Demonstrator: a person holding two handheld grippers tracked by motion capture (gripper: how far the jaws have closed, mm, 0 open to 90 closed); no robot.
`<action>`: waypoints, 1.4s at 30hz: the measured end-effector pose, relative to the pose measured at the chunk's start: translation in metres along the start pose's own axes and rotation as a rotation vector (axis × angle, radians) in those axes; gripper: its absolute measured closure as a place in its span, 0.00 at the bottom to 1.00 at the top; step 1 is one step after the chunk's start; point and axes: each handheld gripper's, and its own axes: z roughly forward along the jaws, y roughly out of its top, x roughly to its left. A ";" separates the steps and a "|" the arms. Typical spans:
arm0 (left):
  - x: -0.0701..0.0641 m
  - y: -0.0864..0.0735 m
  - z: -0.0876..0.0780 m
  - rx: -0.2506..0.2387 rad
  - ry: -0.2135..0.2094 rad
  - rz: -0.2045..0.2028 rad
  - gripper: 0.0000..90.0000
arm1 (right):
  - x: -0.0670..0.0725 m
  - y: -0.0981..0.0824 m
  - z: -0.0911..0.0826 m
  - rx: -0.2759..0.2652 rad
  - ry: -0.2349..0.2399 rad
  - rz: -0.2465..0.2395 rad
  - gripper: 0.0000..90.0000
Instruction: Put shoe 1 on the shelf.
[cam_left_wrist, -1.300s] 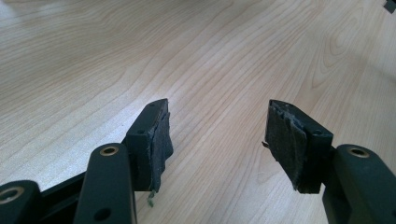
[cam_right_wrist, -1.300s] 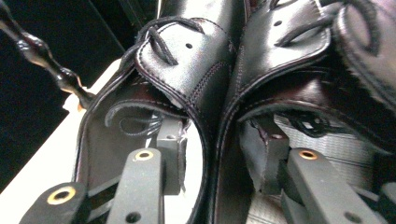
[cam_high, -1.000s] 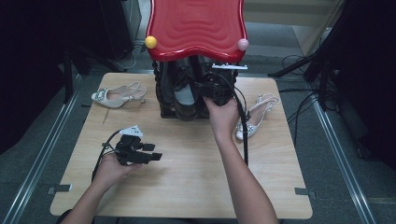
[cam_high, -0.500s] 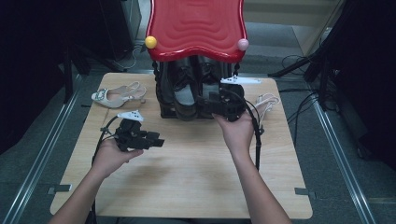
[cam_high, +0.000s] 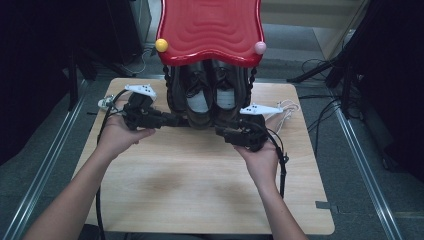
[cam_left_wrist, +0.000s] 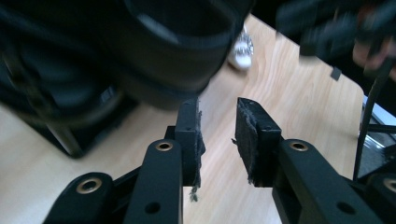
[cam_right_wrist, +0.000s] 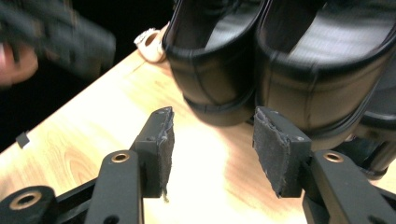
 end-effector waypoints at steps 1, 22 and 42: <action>0.001 0.007 -0.001 -0.005 -0.002 0.008 0.84 | 0.001 -0.003 0.001 0.002 0.005 -0.001 0.55; -0.006 0.153 0.000 -0.077 -0.016 0.106 0.98 | -0.004 -0.041 0.021 0.030 0.043 0.000 0.54; 0.017 0.209 0.034 -0.021 0.020 0.151 0.98 | -0.010 -0.041 0.037 0.028 0.038 0.007 0.57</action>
